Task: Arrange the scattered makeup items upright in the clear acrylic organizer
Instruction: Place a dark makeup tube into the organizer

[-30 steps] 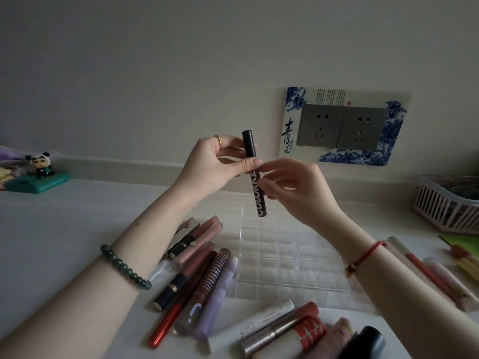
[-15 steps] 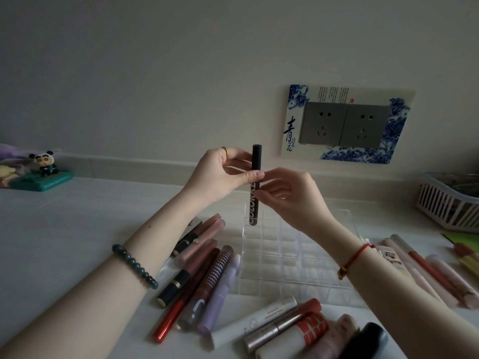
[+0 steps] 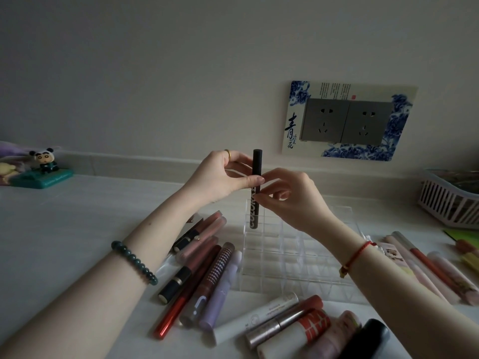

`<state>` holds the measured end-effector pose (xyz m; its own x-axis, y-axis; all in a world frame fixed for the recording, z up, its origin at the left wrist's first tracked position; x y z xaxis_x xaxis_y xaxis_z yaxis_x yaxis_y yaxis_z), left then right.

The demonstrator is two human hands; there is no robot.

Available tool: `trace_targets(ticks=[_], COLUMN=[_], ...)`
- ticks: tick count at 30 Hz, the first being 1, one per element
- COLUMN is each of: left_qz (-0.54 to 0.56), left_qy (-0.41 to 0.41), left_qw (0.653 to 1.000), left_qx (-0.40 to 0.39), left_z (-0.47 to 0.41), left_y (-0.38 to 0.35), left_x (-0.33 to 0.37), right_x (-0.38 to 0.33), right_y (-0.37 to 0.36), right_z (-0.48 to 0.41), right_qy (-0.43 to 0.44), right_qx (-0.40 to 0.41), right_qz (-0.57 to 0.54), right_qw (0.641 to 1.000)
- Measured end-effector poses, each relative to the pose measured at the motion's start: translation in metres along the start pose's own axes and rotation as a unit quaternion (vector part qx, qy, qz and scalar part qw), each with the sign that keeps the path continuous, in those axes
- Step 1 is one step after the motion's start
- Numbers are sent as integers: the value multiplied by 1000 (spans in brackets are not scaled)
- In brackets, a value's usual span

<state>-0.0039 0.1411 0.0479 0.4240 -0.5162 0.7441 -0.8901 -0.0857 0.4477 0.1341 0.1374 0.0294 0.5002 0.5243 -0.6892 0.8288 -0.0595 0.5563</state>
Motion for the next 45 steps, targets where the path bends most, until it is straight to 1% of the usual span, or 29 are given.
trace_targets(ticks=[6,15,20,25,28,30,32,36,39,42,45], left_qz=[-22,-19,-14,22,5,-23,-57,-122,-153,-149,-135], left_qy=[2,19,23,12,18,31,53,107,131,152,165], left_qw=[1000,999,999,999,999,998,996,987,979,977,977], left_qx=[-22,-31,-22,32,44,44,42,12,16,20,11], left_z=[1,3,5,12,27,41,58,92,106,114,118], left_y=[-2,-2,16,50,67,77,88,102,106,101,94], left_x=[-1,-1,7,18,15,7,-5,-39,-62,-80,-89], right_x=[2,2,-9,-39,-63,-76,-86,-89,-85,-77,-70], right_y=[1,2,17,47,53,46,31,-21,-63,-99,-124], right_z=[-1,0,-1,0,7,14,22,34,37,31,26], right_qy=[-15,-21,-20,33,79,106,131,163,180,179,174], right_qx=[-10,-32,-20,44,52,29,-11,-119,-194,-245,-267], right_qz=[2,6,-7,-38,-58,-60,-45,50,106,171,205], right_qw=[1000,999,1000,998,994,992,990,978,958,937,925])
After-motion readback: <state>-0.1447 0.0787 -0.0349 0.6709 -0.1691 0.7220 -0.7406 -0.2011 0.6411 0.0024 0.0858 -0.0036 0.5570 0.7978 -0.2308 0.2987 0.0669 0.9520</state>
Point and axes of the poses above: each hand's wrist, its own z-axis away from the middle knuckle, its own y-axis out of the back of the hand, x = y × z, the point moved 5 cm from there along -z, towards the middle knuckle, and after that the axes turned 4 degrees about -y, right-handed, at the moved point
